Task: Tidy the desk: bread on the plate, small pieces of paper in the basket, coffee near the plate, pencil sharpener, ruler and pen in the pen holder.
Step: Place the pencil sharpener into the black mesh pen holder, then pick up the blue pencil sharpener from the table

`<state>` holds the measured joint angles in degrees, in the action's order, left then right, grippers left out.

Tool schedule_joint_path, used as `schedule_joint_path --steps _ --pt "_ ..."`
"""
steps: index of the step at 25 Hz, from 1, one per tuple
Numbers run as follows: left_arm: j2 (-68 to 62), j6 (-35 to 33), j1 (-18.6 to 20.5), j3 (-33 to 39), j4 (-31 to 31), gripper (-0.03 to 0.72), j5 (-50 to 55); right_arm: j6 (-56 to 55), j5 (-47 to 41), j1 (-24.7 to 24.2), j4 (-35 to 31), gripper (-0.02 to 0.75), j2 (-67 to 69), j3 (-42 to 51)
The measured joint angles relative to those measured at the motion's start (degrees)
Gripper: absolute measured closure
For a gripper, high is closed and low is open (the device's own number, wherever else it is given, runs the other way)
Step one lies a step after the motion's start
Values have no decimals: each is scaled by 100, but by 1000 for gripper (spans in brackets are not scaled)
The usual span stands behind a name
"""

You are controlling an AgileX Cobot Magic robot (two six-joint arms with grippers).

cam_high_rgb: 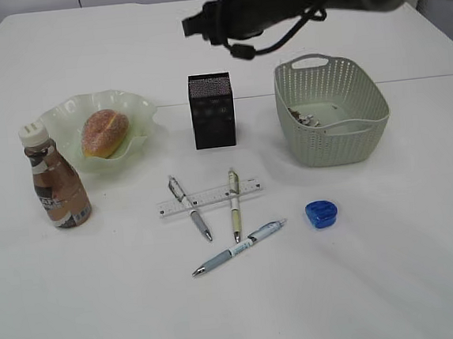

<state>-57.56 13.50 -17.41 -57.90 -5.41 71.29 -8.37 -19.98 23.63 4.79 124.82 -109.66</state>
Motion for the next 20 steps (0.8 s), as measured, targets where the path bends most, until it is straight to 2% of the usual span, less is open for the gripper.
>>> schedule_joint_path --steps 6,13,15,20 --pt "0 0 0 0 0 360 0 0 -1794 -9 -158 354 -848 -405" --pt "0 0 0 0 0 361 0 -384 -4751 -9 -679 335 -1129 -841" --pt "0 0 0 0 0 361 0 -423 -5040 -9 -692 335 -1129 -844" --pt "0 0 0 0 0 357 0 -481 -5131 -9 -556 331 -1129 -706"
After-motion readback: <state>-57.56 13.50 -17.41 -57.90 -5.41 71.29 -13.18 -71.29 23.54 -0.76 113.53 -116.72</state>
